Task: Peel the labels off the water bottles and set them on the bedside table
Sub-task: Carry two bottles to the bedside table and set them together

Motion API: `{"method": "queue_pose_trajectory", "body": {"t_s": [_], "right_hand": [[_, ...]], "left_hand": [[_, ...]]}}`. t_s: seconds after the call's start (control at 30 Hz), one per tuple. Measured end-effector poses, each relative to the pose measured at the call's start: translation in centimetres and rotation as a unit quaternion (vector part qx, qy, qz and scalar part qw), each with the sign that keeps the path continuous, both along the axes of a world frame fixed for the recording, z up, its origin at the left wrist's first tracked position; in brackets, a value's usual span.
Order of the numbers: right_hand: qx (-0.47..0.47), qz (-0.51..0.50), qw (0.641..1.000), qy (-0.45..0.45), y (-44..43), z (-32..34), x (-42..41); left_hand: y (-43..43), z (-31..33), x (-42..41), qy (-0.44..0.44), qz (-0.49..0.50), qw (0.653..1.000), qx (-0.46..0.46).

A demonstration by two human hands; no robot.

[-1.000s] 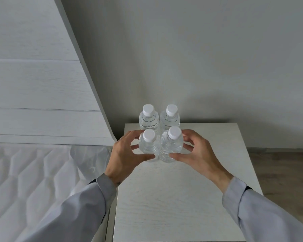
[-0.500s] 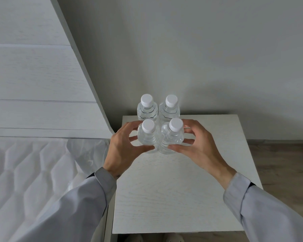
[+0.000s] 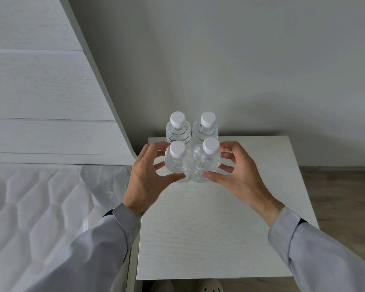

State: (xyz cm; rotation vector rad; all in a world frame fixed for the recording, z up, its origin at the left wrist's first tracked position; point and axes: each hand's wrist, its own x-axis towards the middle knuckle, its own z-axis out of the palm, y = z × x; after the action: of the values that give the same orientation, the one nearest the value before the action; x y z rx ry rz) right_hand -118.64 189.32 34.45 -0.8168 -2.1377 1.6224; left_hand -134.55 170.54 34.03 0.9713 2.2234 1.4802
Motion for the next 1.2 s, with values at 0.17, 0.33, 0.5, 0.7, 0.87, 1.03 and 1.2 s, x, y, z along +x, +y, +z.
{"method": "queue_pose_trajectory", "body": {"t_s": [0.17, 0.33, 0.5, 0.7, 0.87, 1.03, 1.2], "right_hand": [[0.032, -0.009, 0.999, -0.019, -0.2, -0.4, -0.1], [0.045, -0.027, 0.999, -0.014, -0.9, -0.7, -0.4], [0.038, -0.05, 0.998, -0.001, -1.3, -1.3, -0.4], [0.045, -0.055, 0.997, 0.013, -1.6, -1.6, -0.4], [0.054, -0.03, 0.998, 0.008, -1.2, -1.6, -0.1], [0.07, -0.028, 0.997, -0.007, -1.0, -1.4, 0.0], [0.07, -0.019, 0.997, -0.015, -0.9, -1.1, 0.1]], "left_hand": [[-0.2, -0.2, 0.3, -0.004, 0.006, 1.0, -0.014], [-0.2, -0.4, 0.1, -0.015, 0.003, 1.0, -0.01], [-0.3, -0.9, 0.0, 0.004, 0.005, 1.0, -0.003], [-0.3, -0.8, 0.5, -0.004, 0.011, 1.0, 0.007], [-0.2, -0.9, 1.1, -0.016, 0.03, 0.999, 0.022], [-0.4, -1.1, 1.2, -0.007, 0.028, 0.999, 0.018], [-0.6, -1.4, 1.3, 0.016, 0.033, 0.999, -0.013]]}}
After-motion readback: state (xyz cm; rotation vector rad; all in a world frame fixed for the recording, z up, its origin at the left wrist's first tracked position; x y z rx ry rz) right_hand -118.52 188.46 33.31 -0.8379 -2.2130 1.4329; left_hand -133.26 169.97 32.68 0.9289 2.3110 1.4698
